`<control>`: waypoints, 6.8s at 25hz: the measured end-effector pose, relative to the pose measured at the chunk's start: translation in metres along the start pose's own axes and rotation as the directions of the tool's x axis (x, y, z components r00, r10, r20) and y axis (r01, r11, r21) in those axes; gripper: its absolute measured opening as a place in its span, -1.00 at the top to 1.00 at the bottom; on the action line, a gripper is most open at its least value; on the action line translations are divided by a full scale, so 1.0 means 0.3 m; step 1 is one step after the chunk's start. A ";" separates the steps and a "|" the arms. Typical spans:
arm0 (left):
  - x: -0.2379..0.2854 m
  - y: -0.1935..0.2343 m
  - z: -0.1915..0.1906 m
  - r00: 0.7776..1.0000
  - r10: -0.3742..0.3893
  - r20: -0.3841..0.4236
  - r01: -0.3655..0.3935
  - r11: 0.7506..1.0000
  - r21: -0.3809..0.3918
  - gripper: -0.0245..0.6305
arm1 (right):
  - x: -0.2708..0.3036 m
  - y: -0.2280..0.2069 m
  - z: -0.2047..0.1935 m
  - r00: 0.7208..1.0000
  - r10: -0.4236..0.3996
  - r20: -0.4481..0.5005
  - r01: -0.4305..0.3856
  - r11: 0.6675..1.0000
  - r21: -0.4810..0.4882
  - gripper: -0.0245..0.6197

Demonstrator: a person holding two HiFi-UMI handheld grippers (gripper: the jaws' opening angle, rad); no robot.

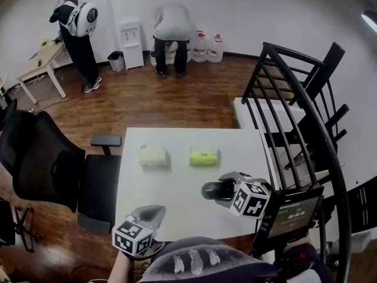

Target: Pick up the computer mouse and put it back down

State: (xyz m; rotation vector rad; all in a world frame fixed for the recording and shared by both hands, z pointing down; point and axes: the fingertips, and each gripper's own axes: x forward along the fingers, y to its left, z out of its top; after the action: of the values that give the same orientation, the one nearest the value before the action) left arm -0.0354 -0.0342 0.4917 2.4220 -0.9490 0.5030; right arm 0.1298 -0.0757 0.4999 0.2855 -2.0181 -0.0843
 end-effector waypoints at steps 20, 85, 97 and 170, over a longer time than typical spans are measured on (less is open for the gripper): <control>0.014 -0.007 0.097 1.000 0.019 0.014 -0.020 0.993 0.120 0.88 | -0.043 -0.008 -0.014 0.999 -0.013 0.035 0.011 0.998 0.064 0.01; -0.045 0.034 -0.072 0.992 0.128 -0.014 -0.128 0.992 0.020 0.88 | 0.174 0.011 0.070 0.997 0.067 0.023 -0.067 0.997 -0.031 0.01; -0.061 0.031 -0.111 0.990 0.142 -0.024 -0.142 0.990 0.004 0.88 | 0.372 0.056 0.023 0.989 0.142 -0.036 -0.142 0.990 -0.019 0.01; -0.040 -0.016 -0.136 0.992 0.114 -0.052 -0.111 0.992 0.050 0.88 | 0.079 0.116 0.225 0.864 0.034 0.502 -0.160 0.964 0.211 0.91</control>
State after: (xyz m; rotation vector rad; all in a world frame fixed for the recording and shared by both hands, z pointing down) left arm -0.0466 -0.0020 0.5175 2.3931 -1.0660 0.6357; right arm 0.0540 -0.0521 0.4967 0.3426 -2.5602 0.1796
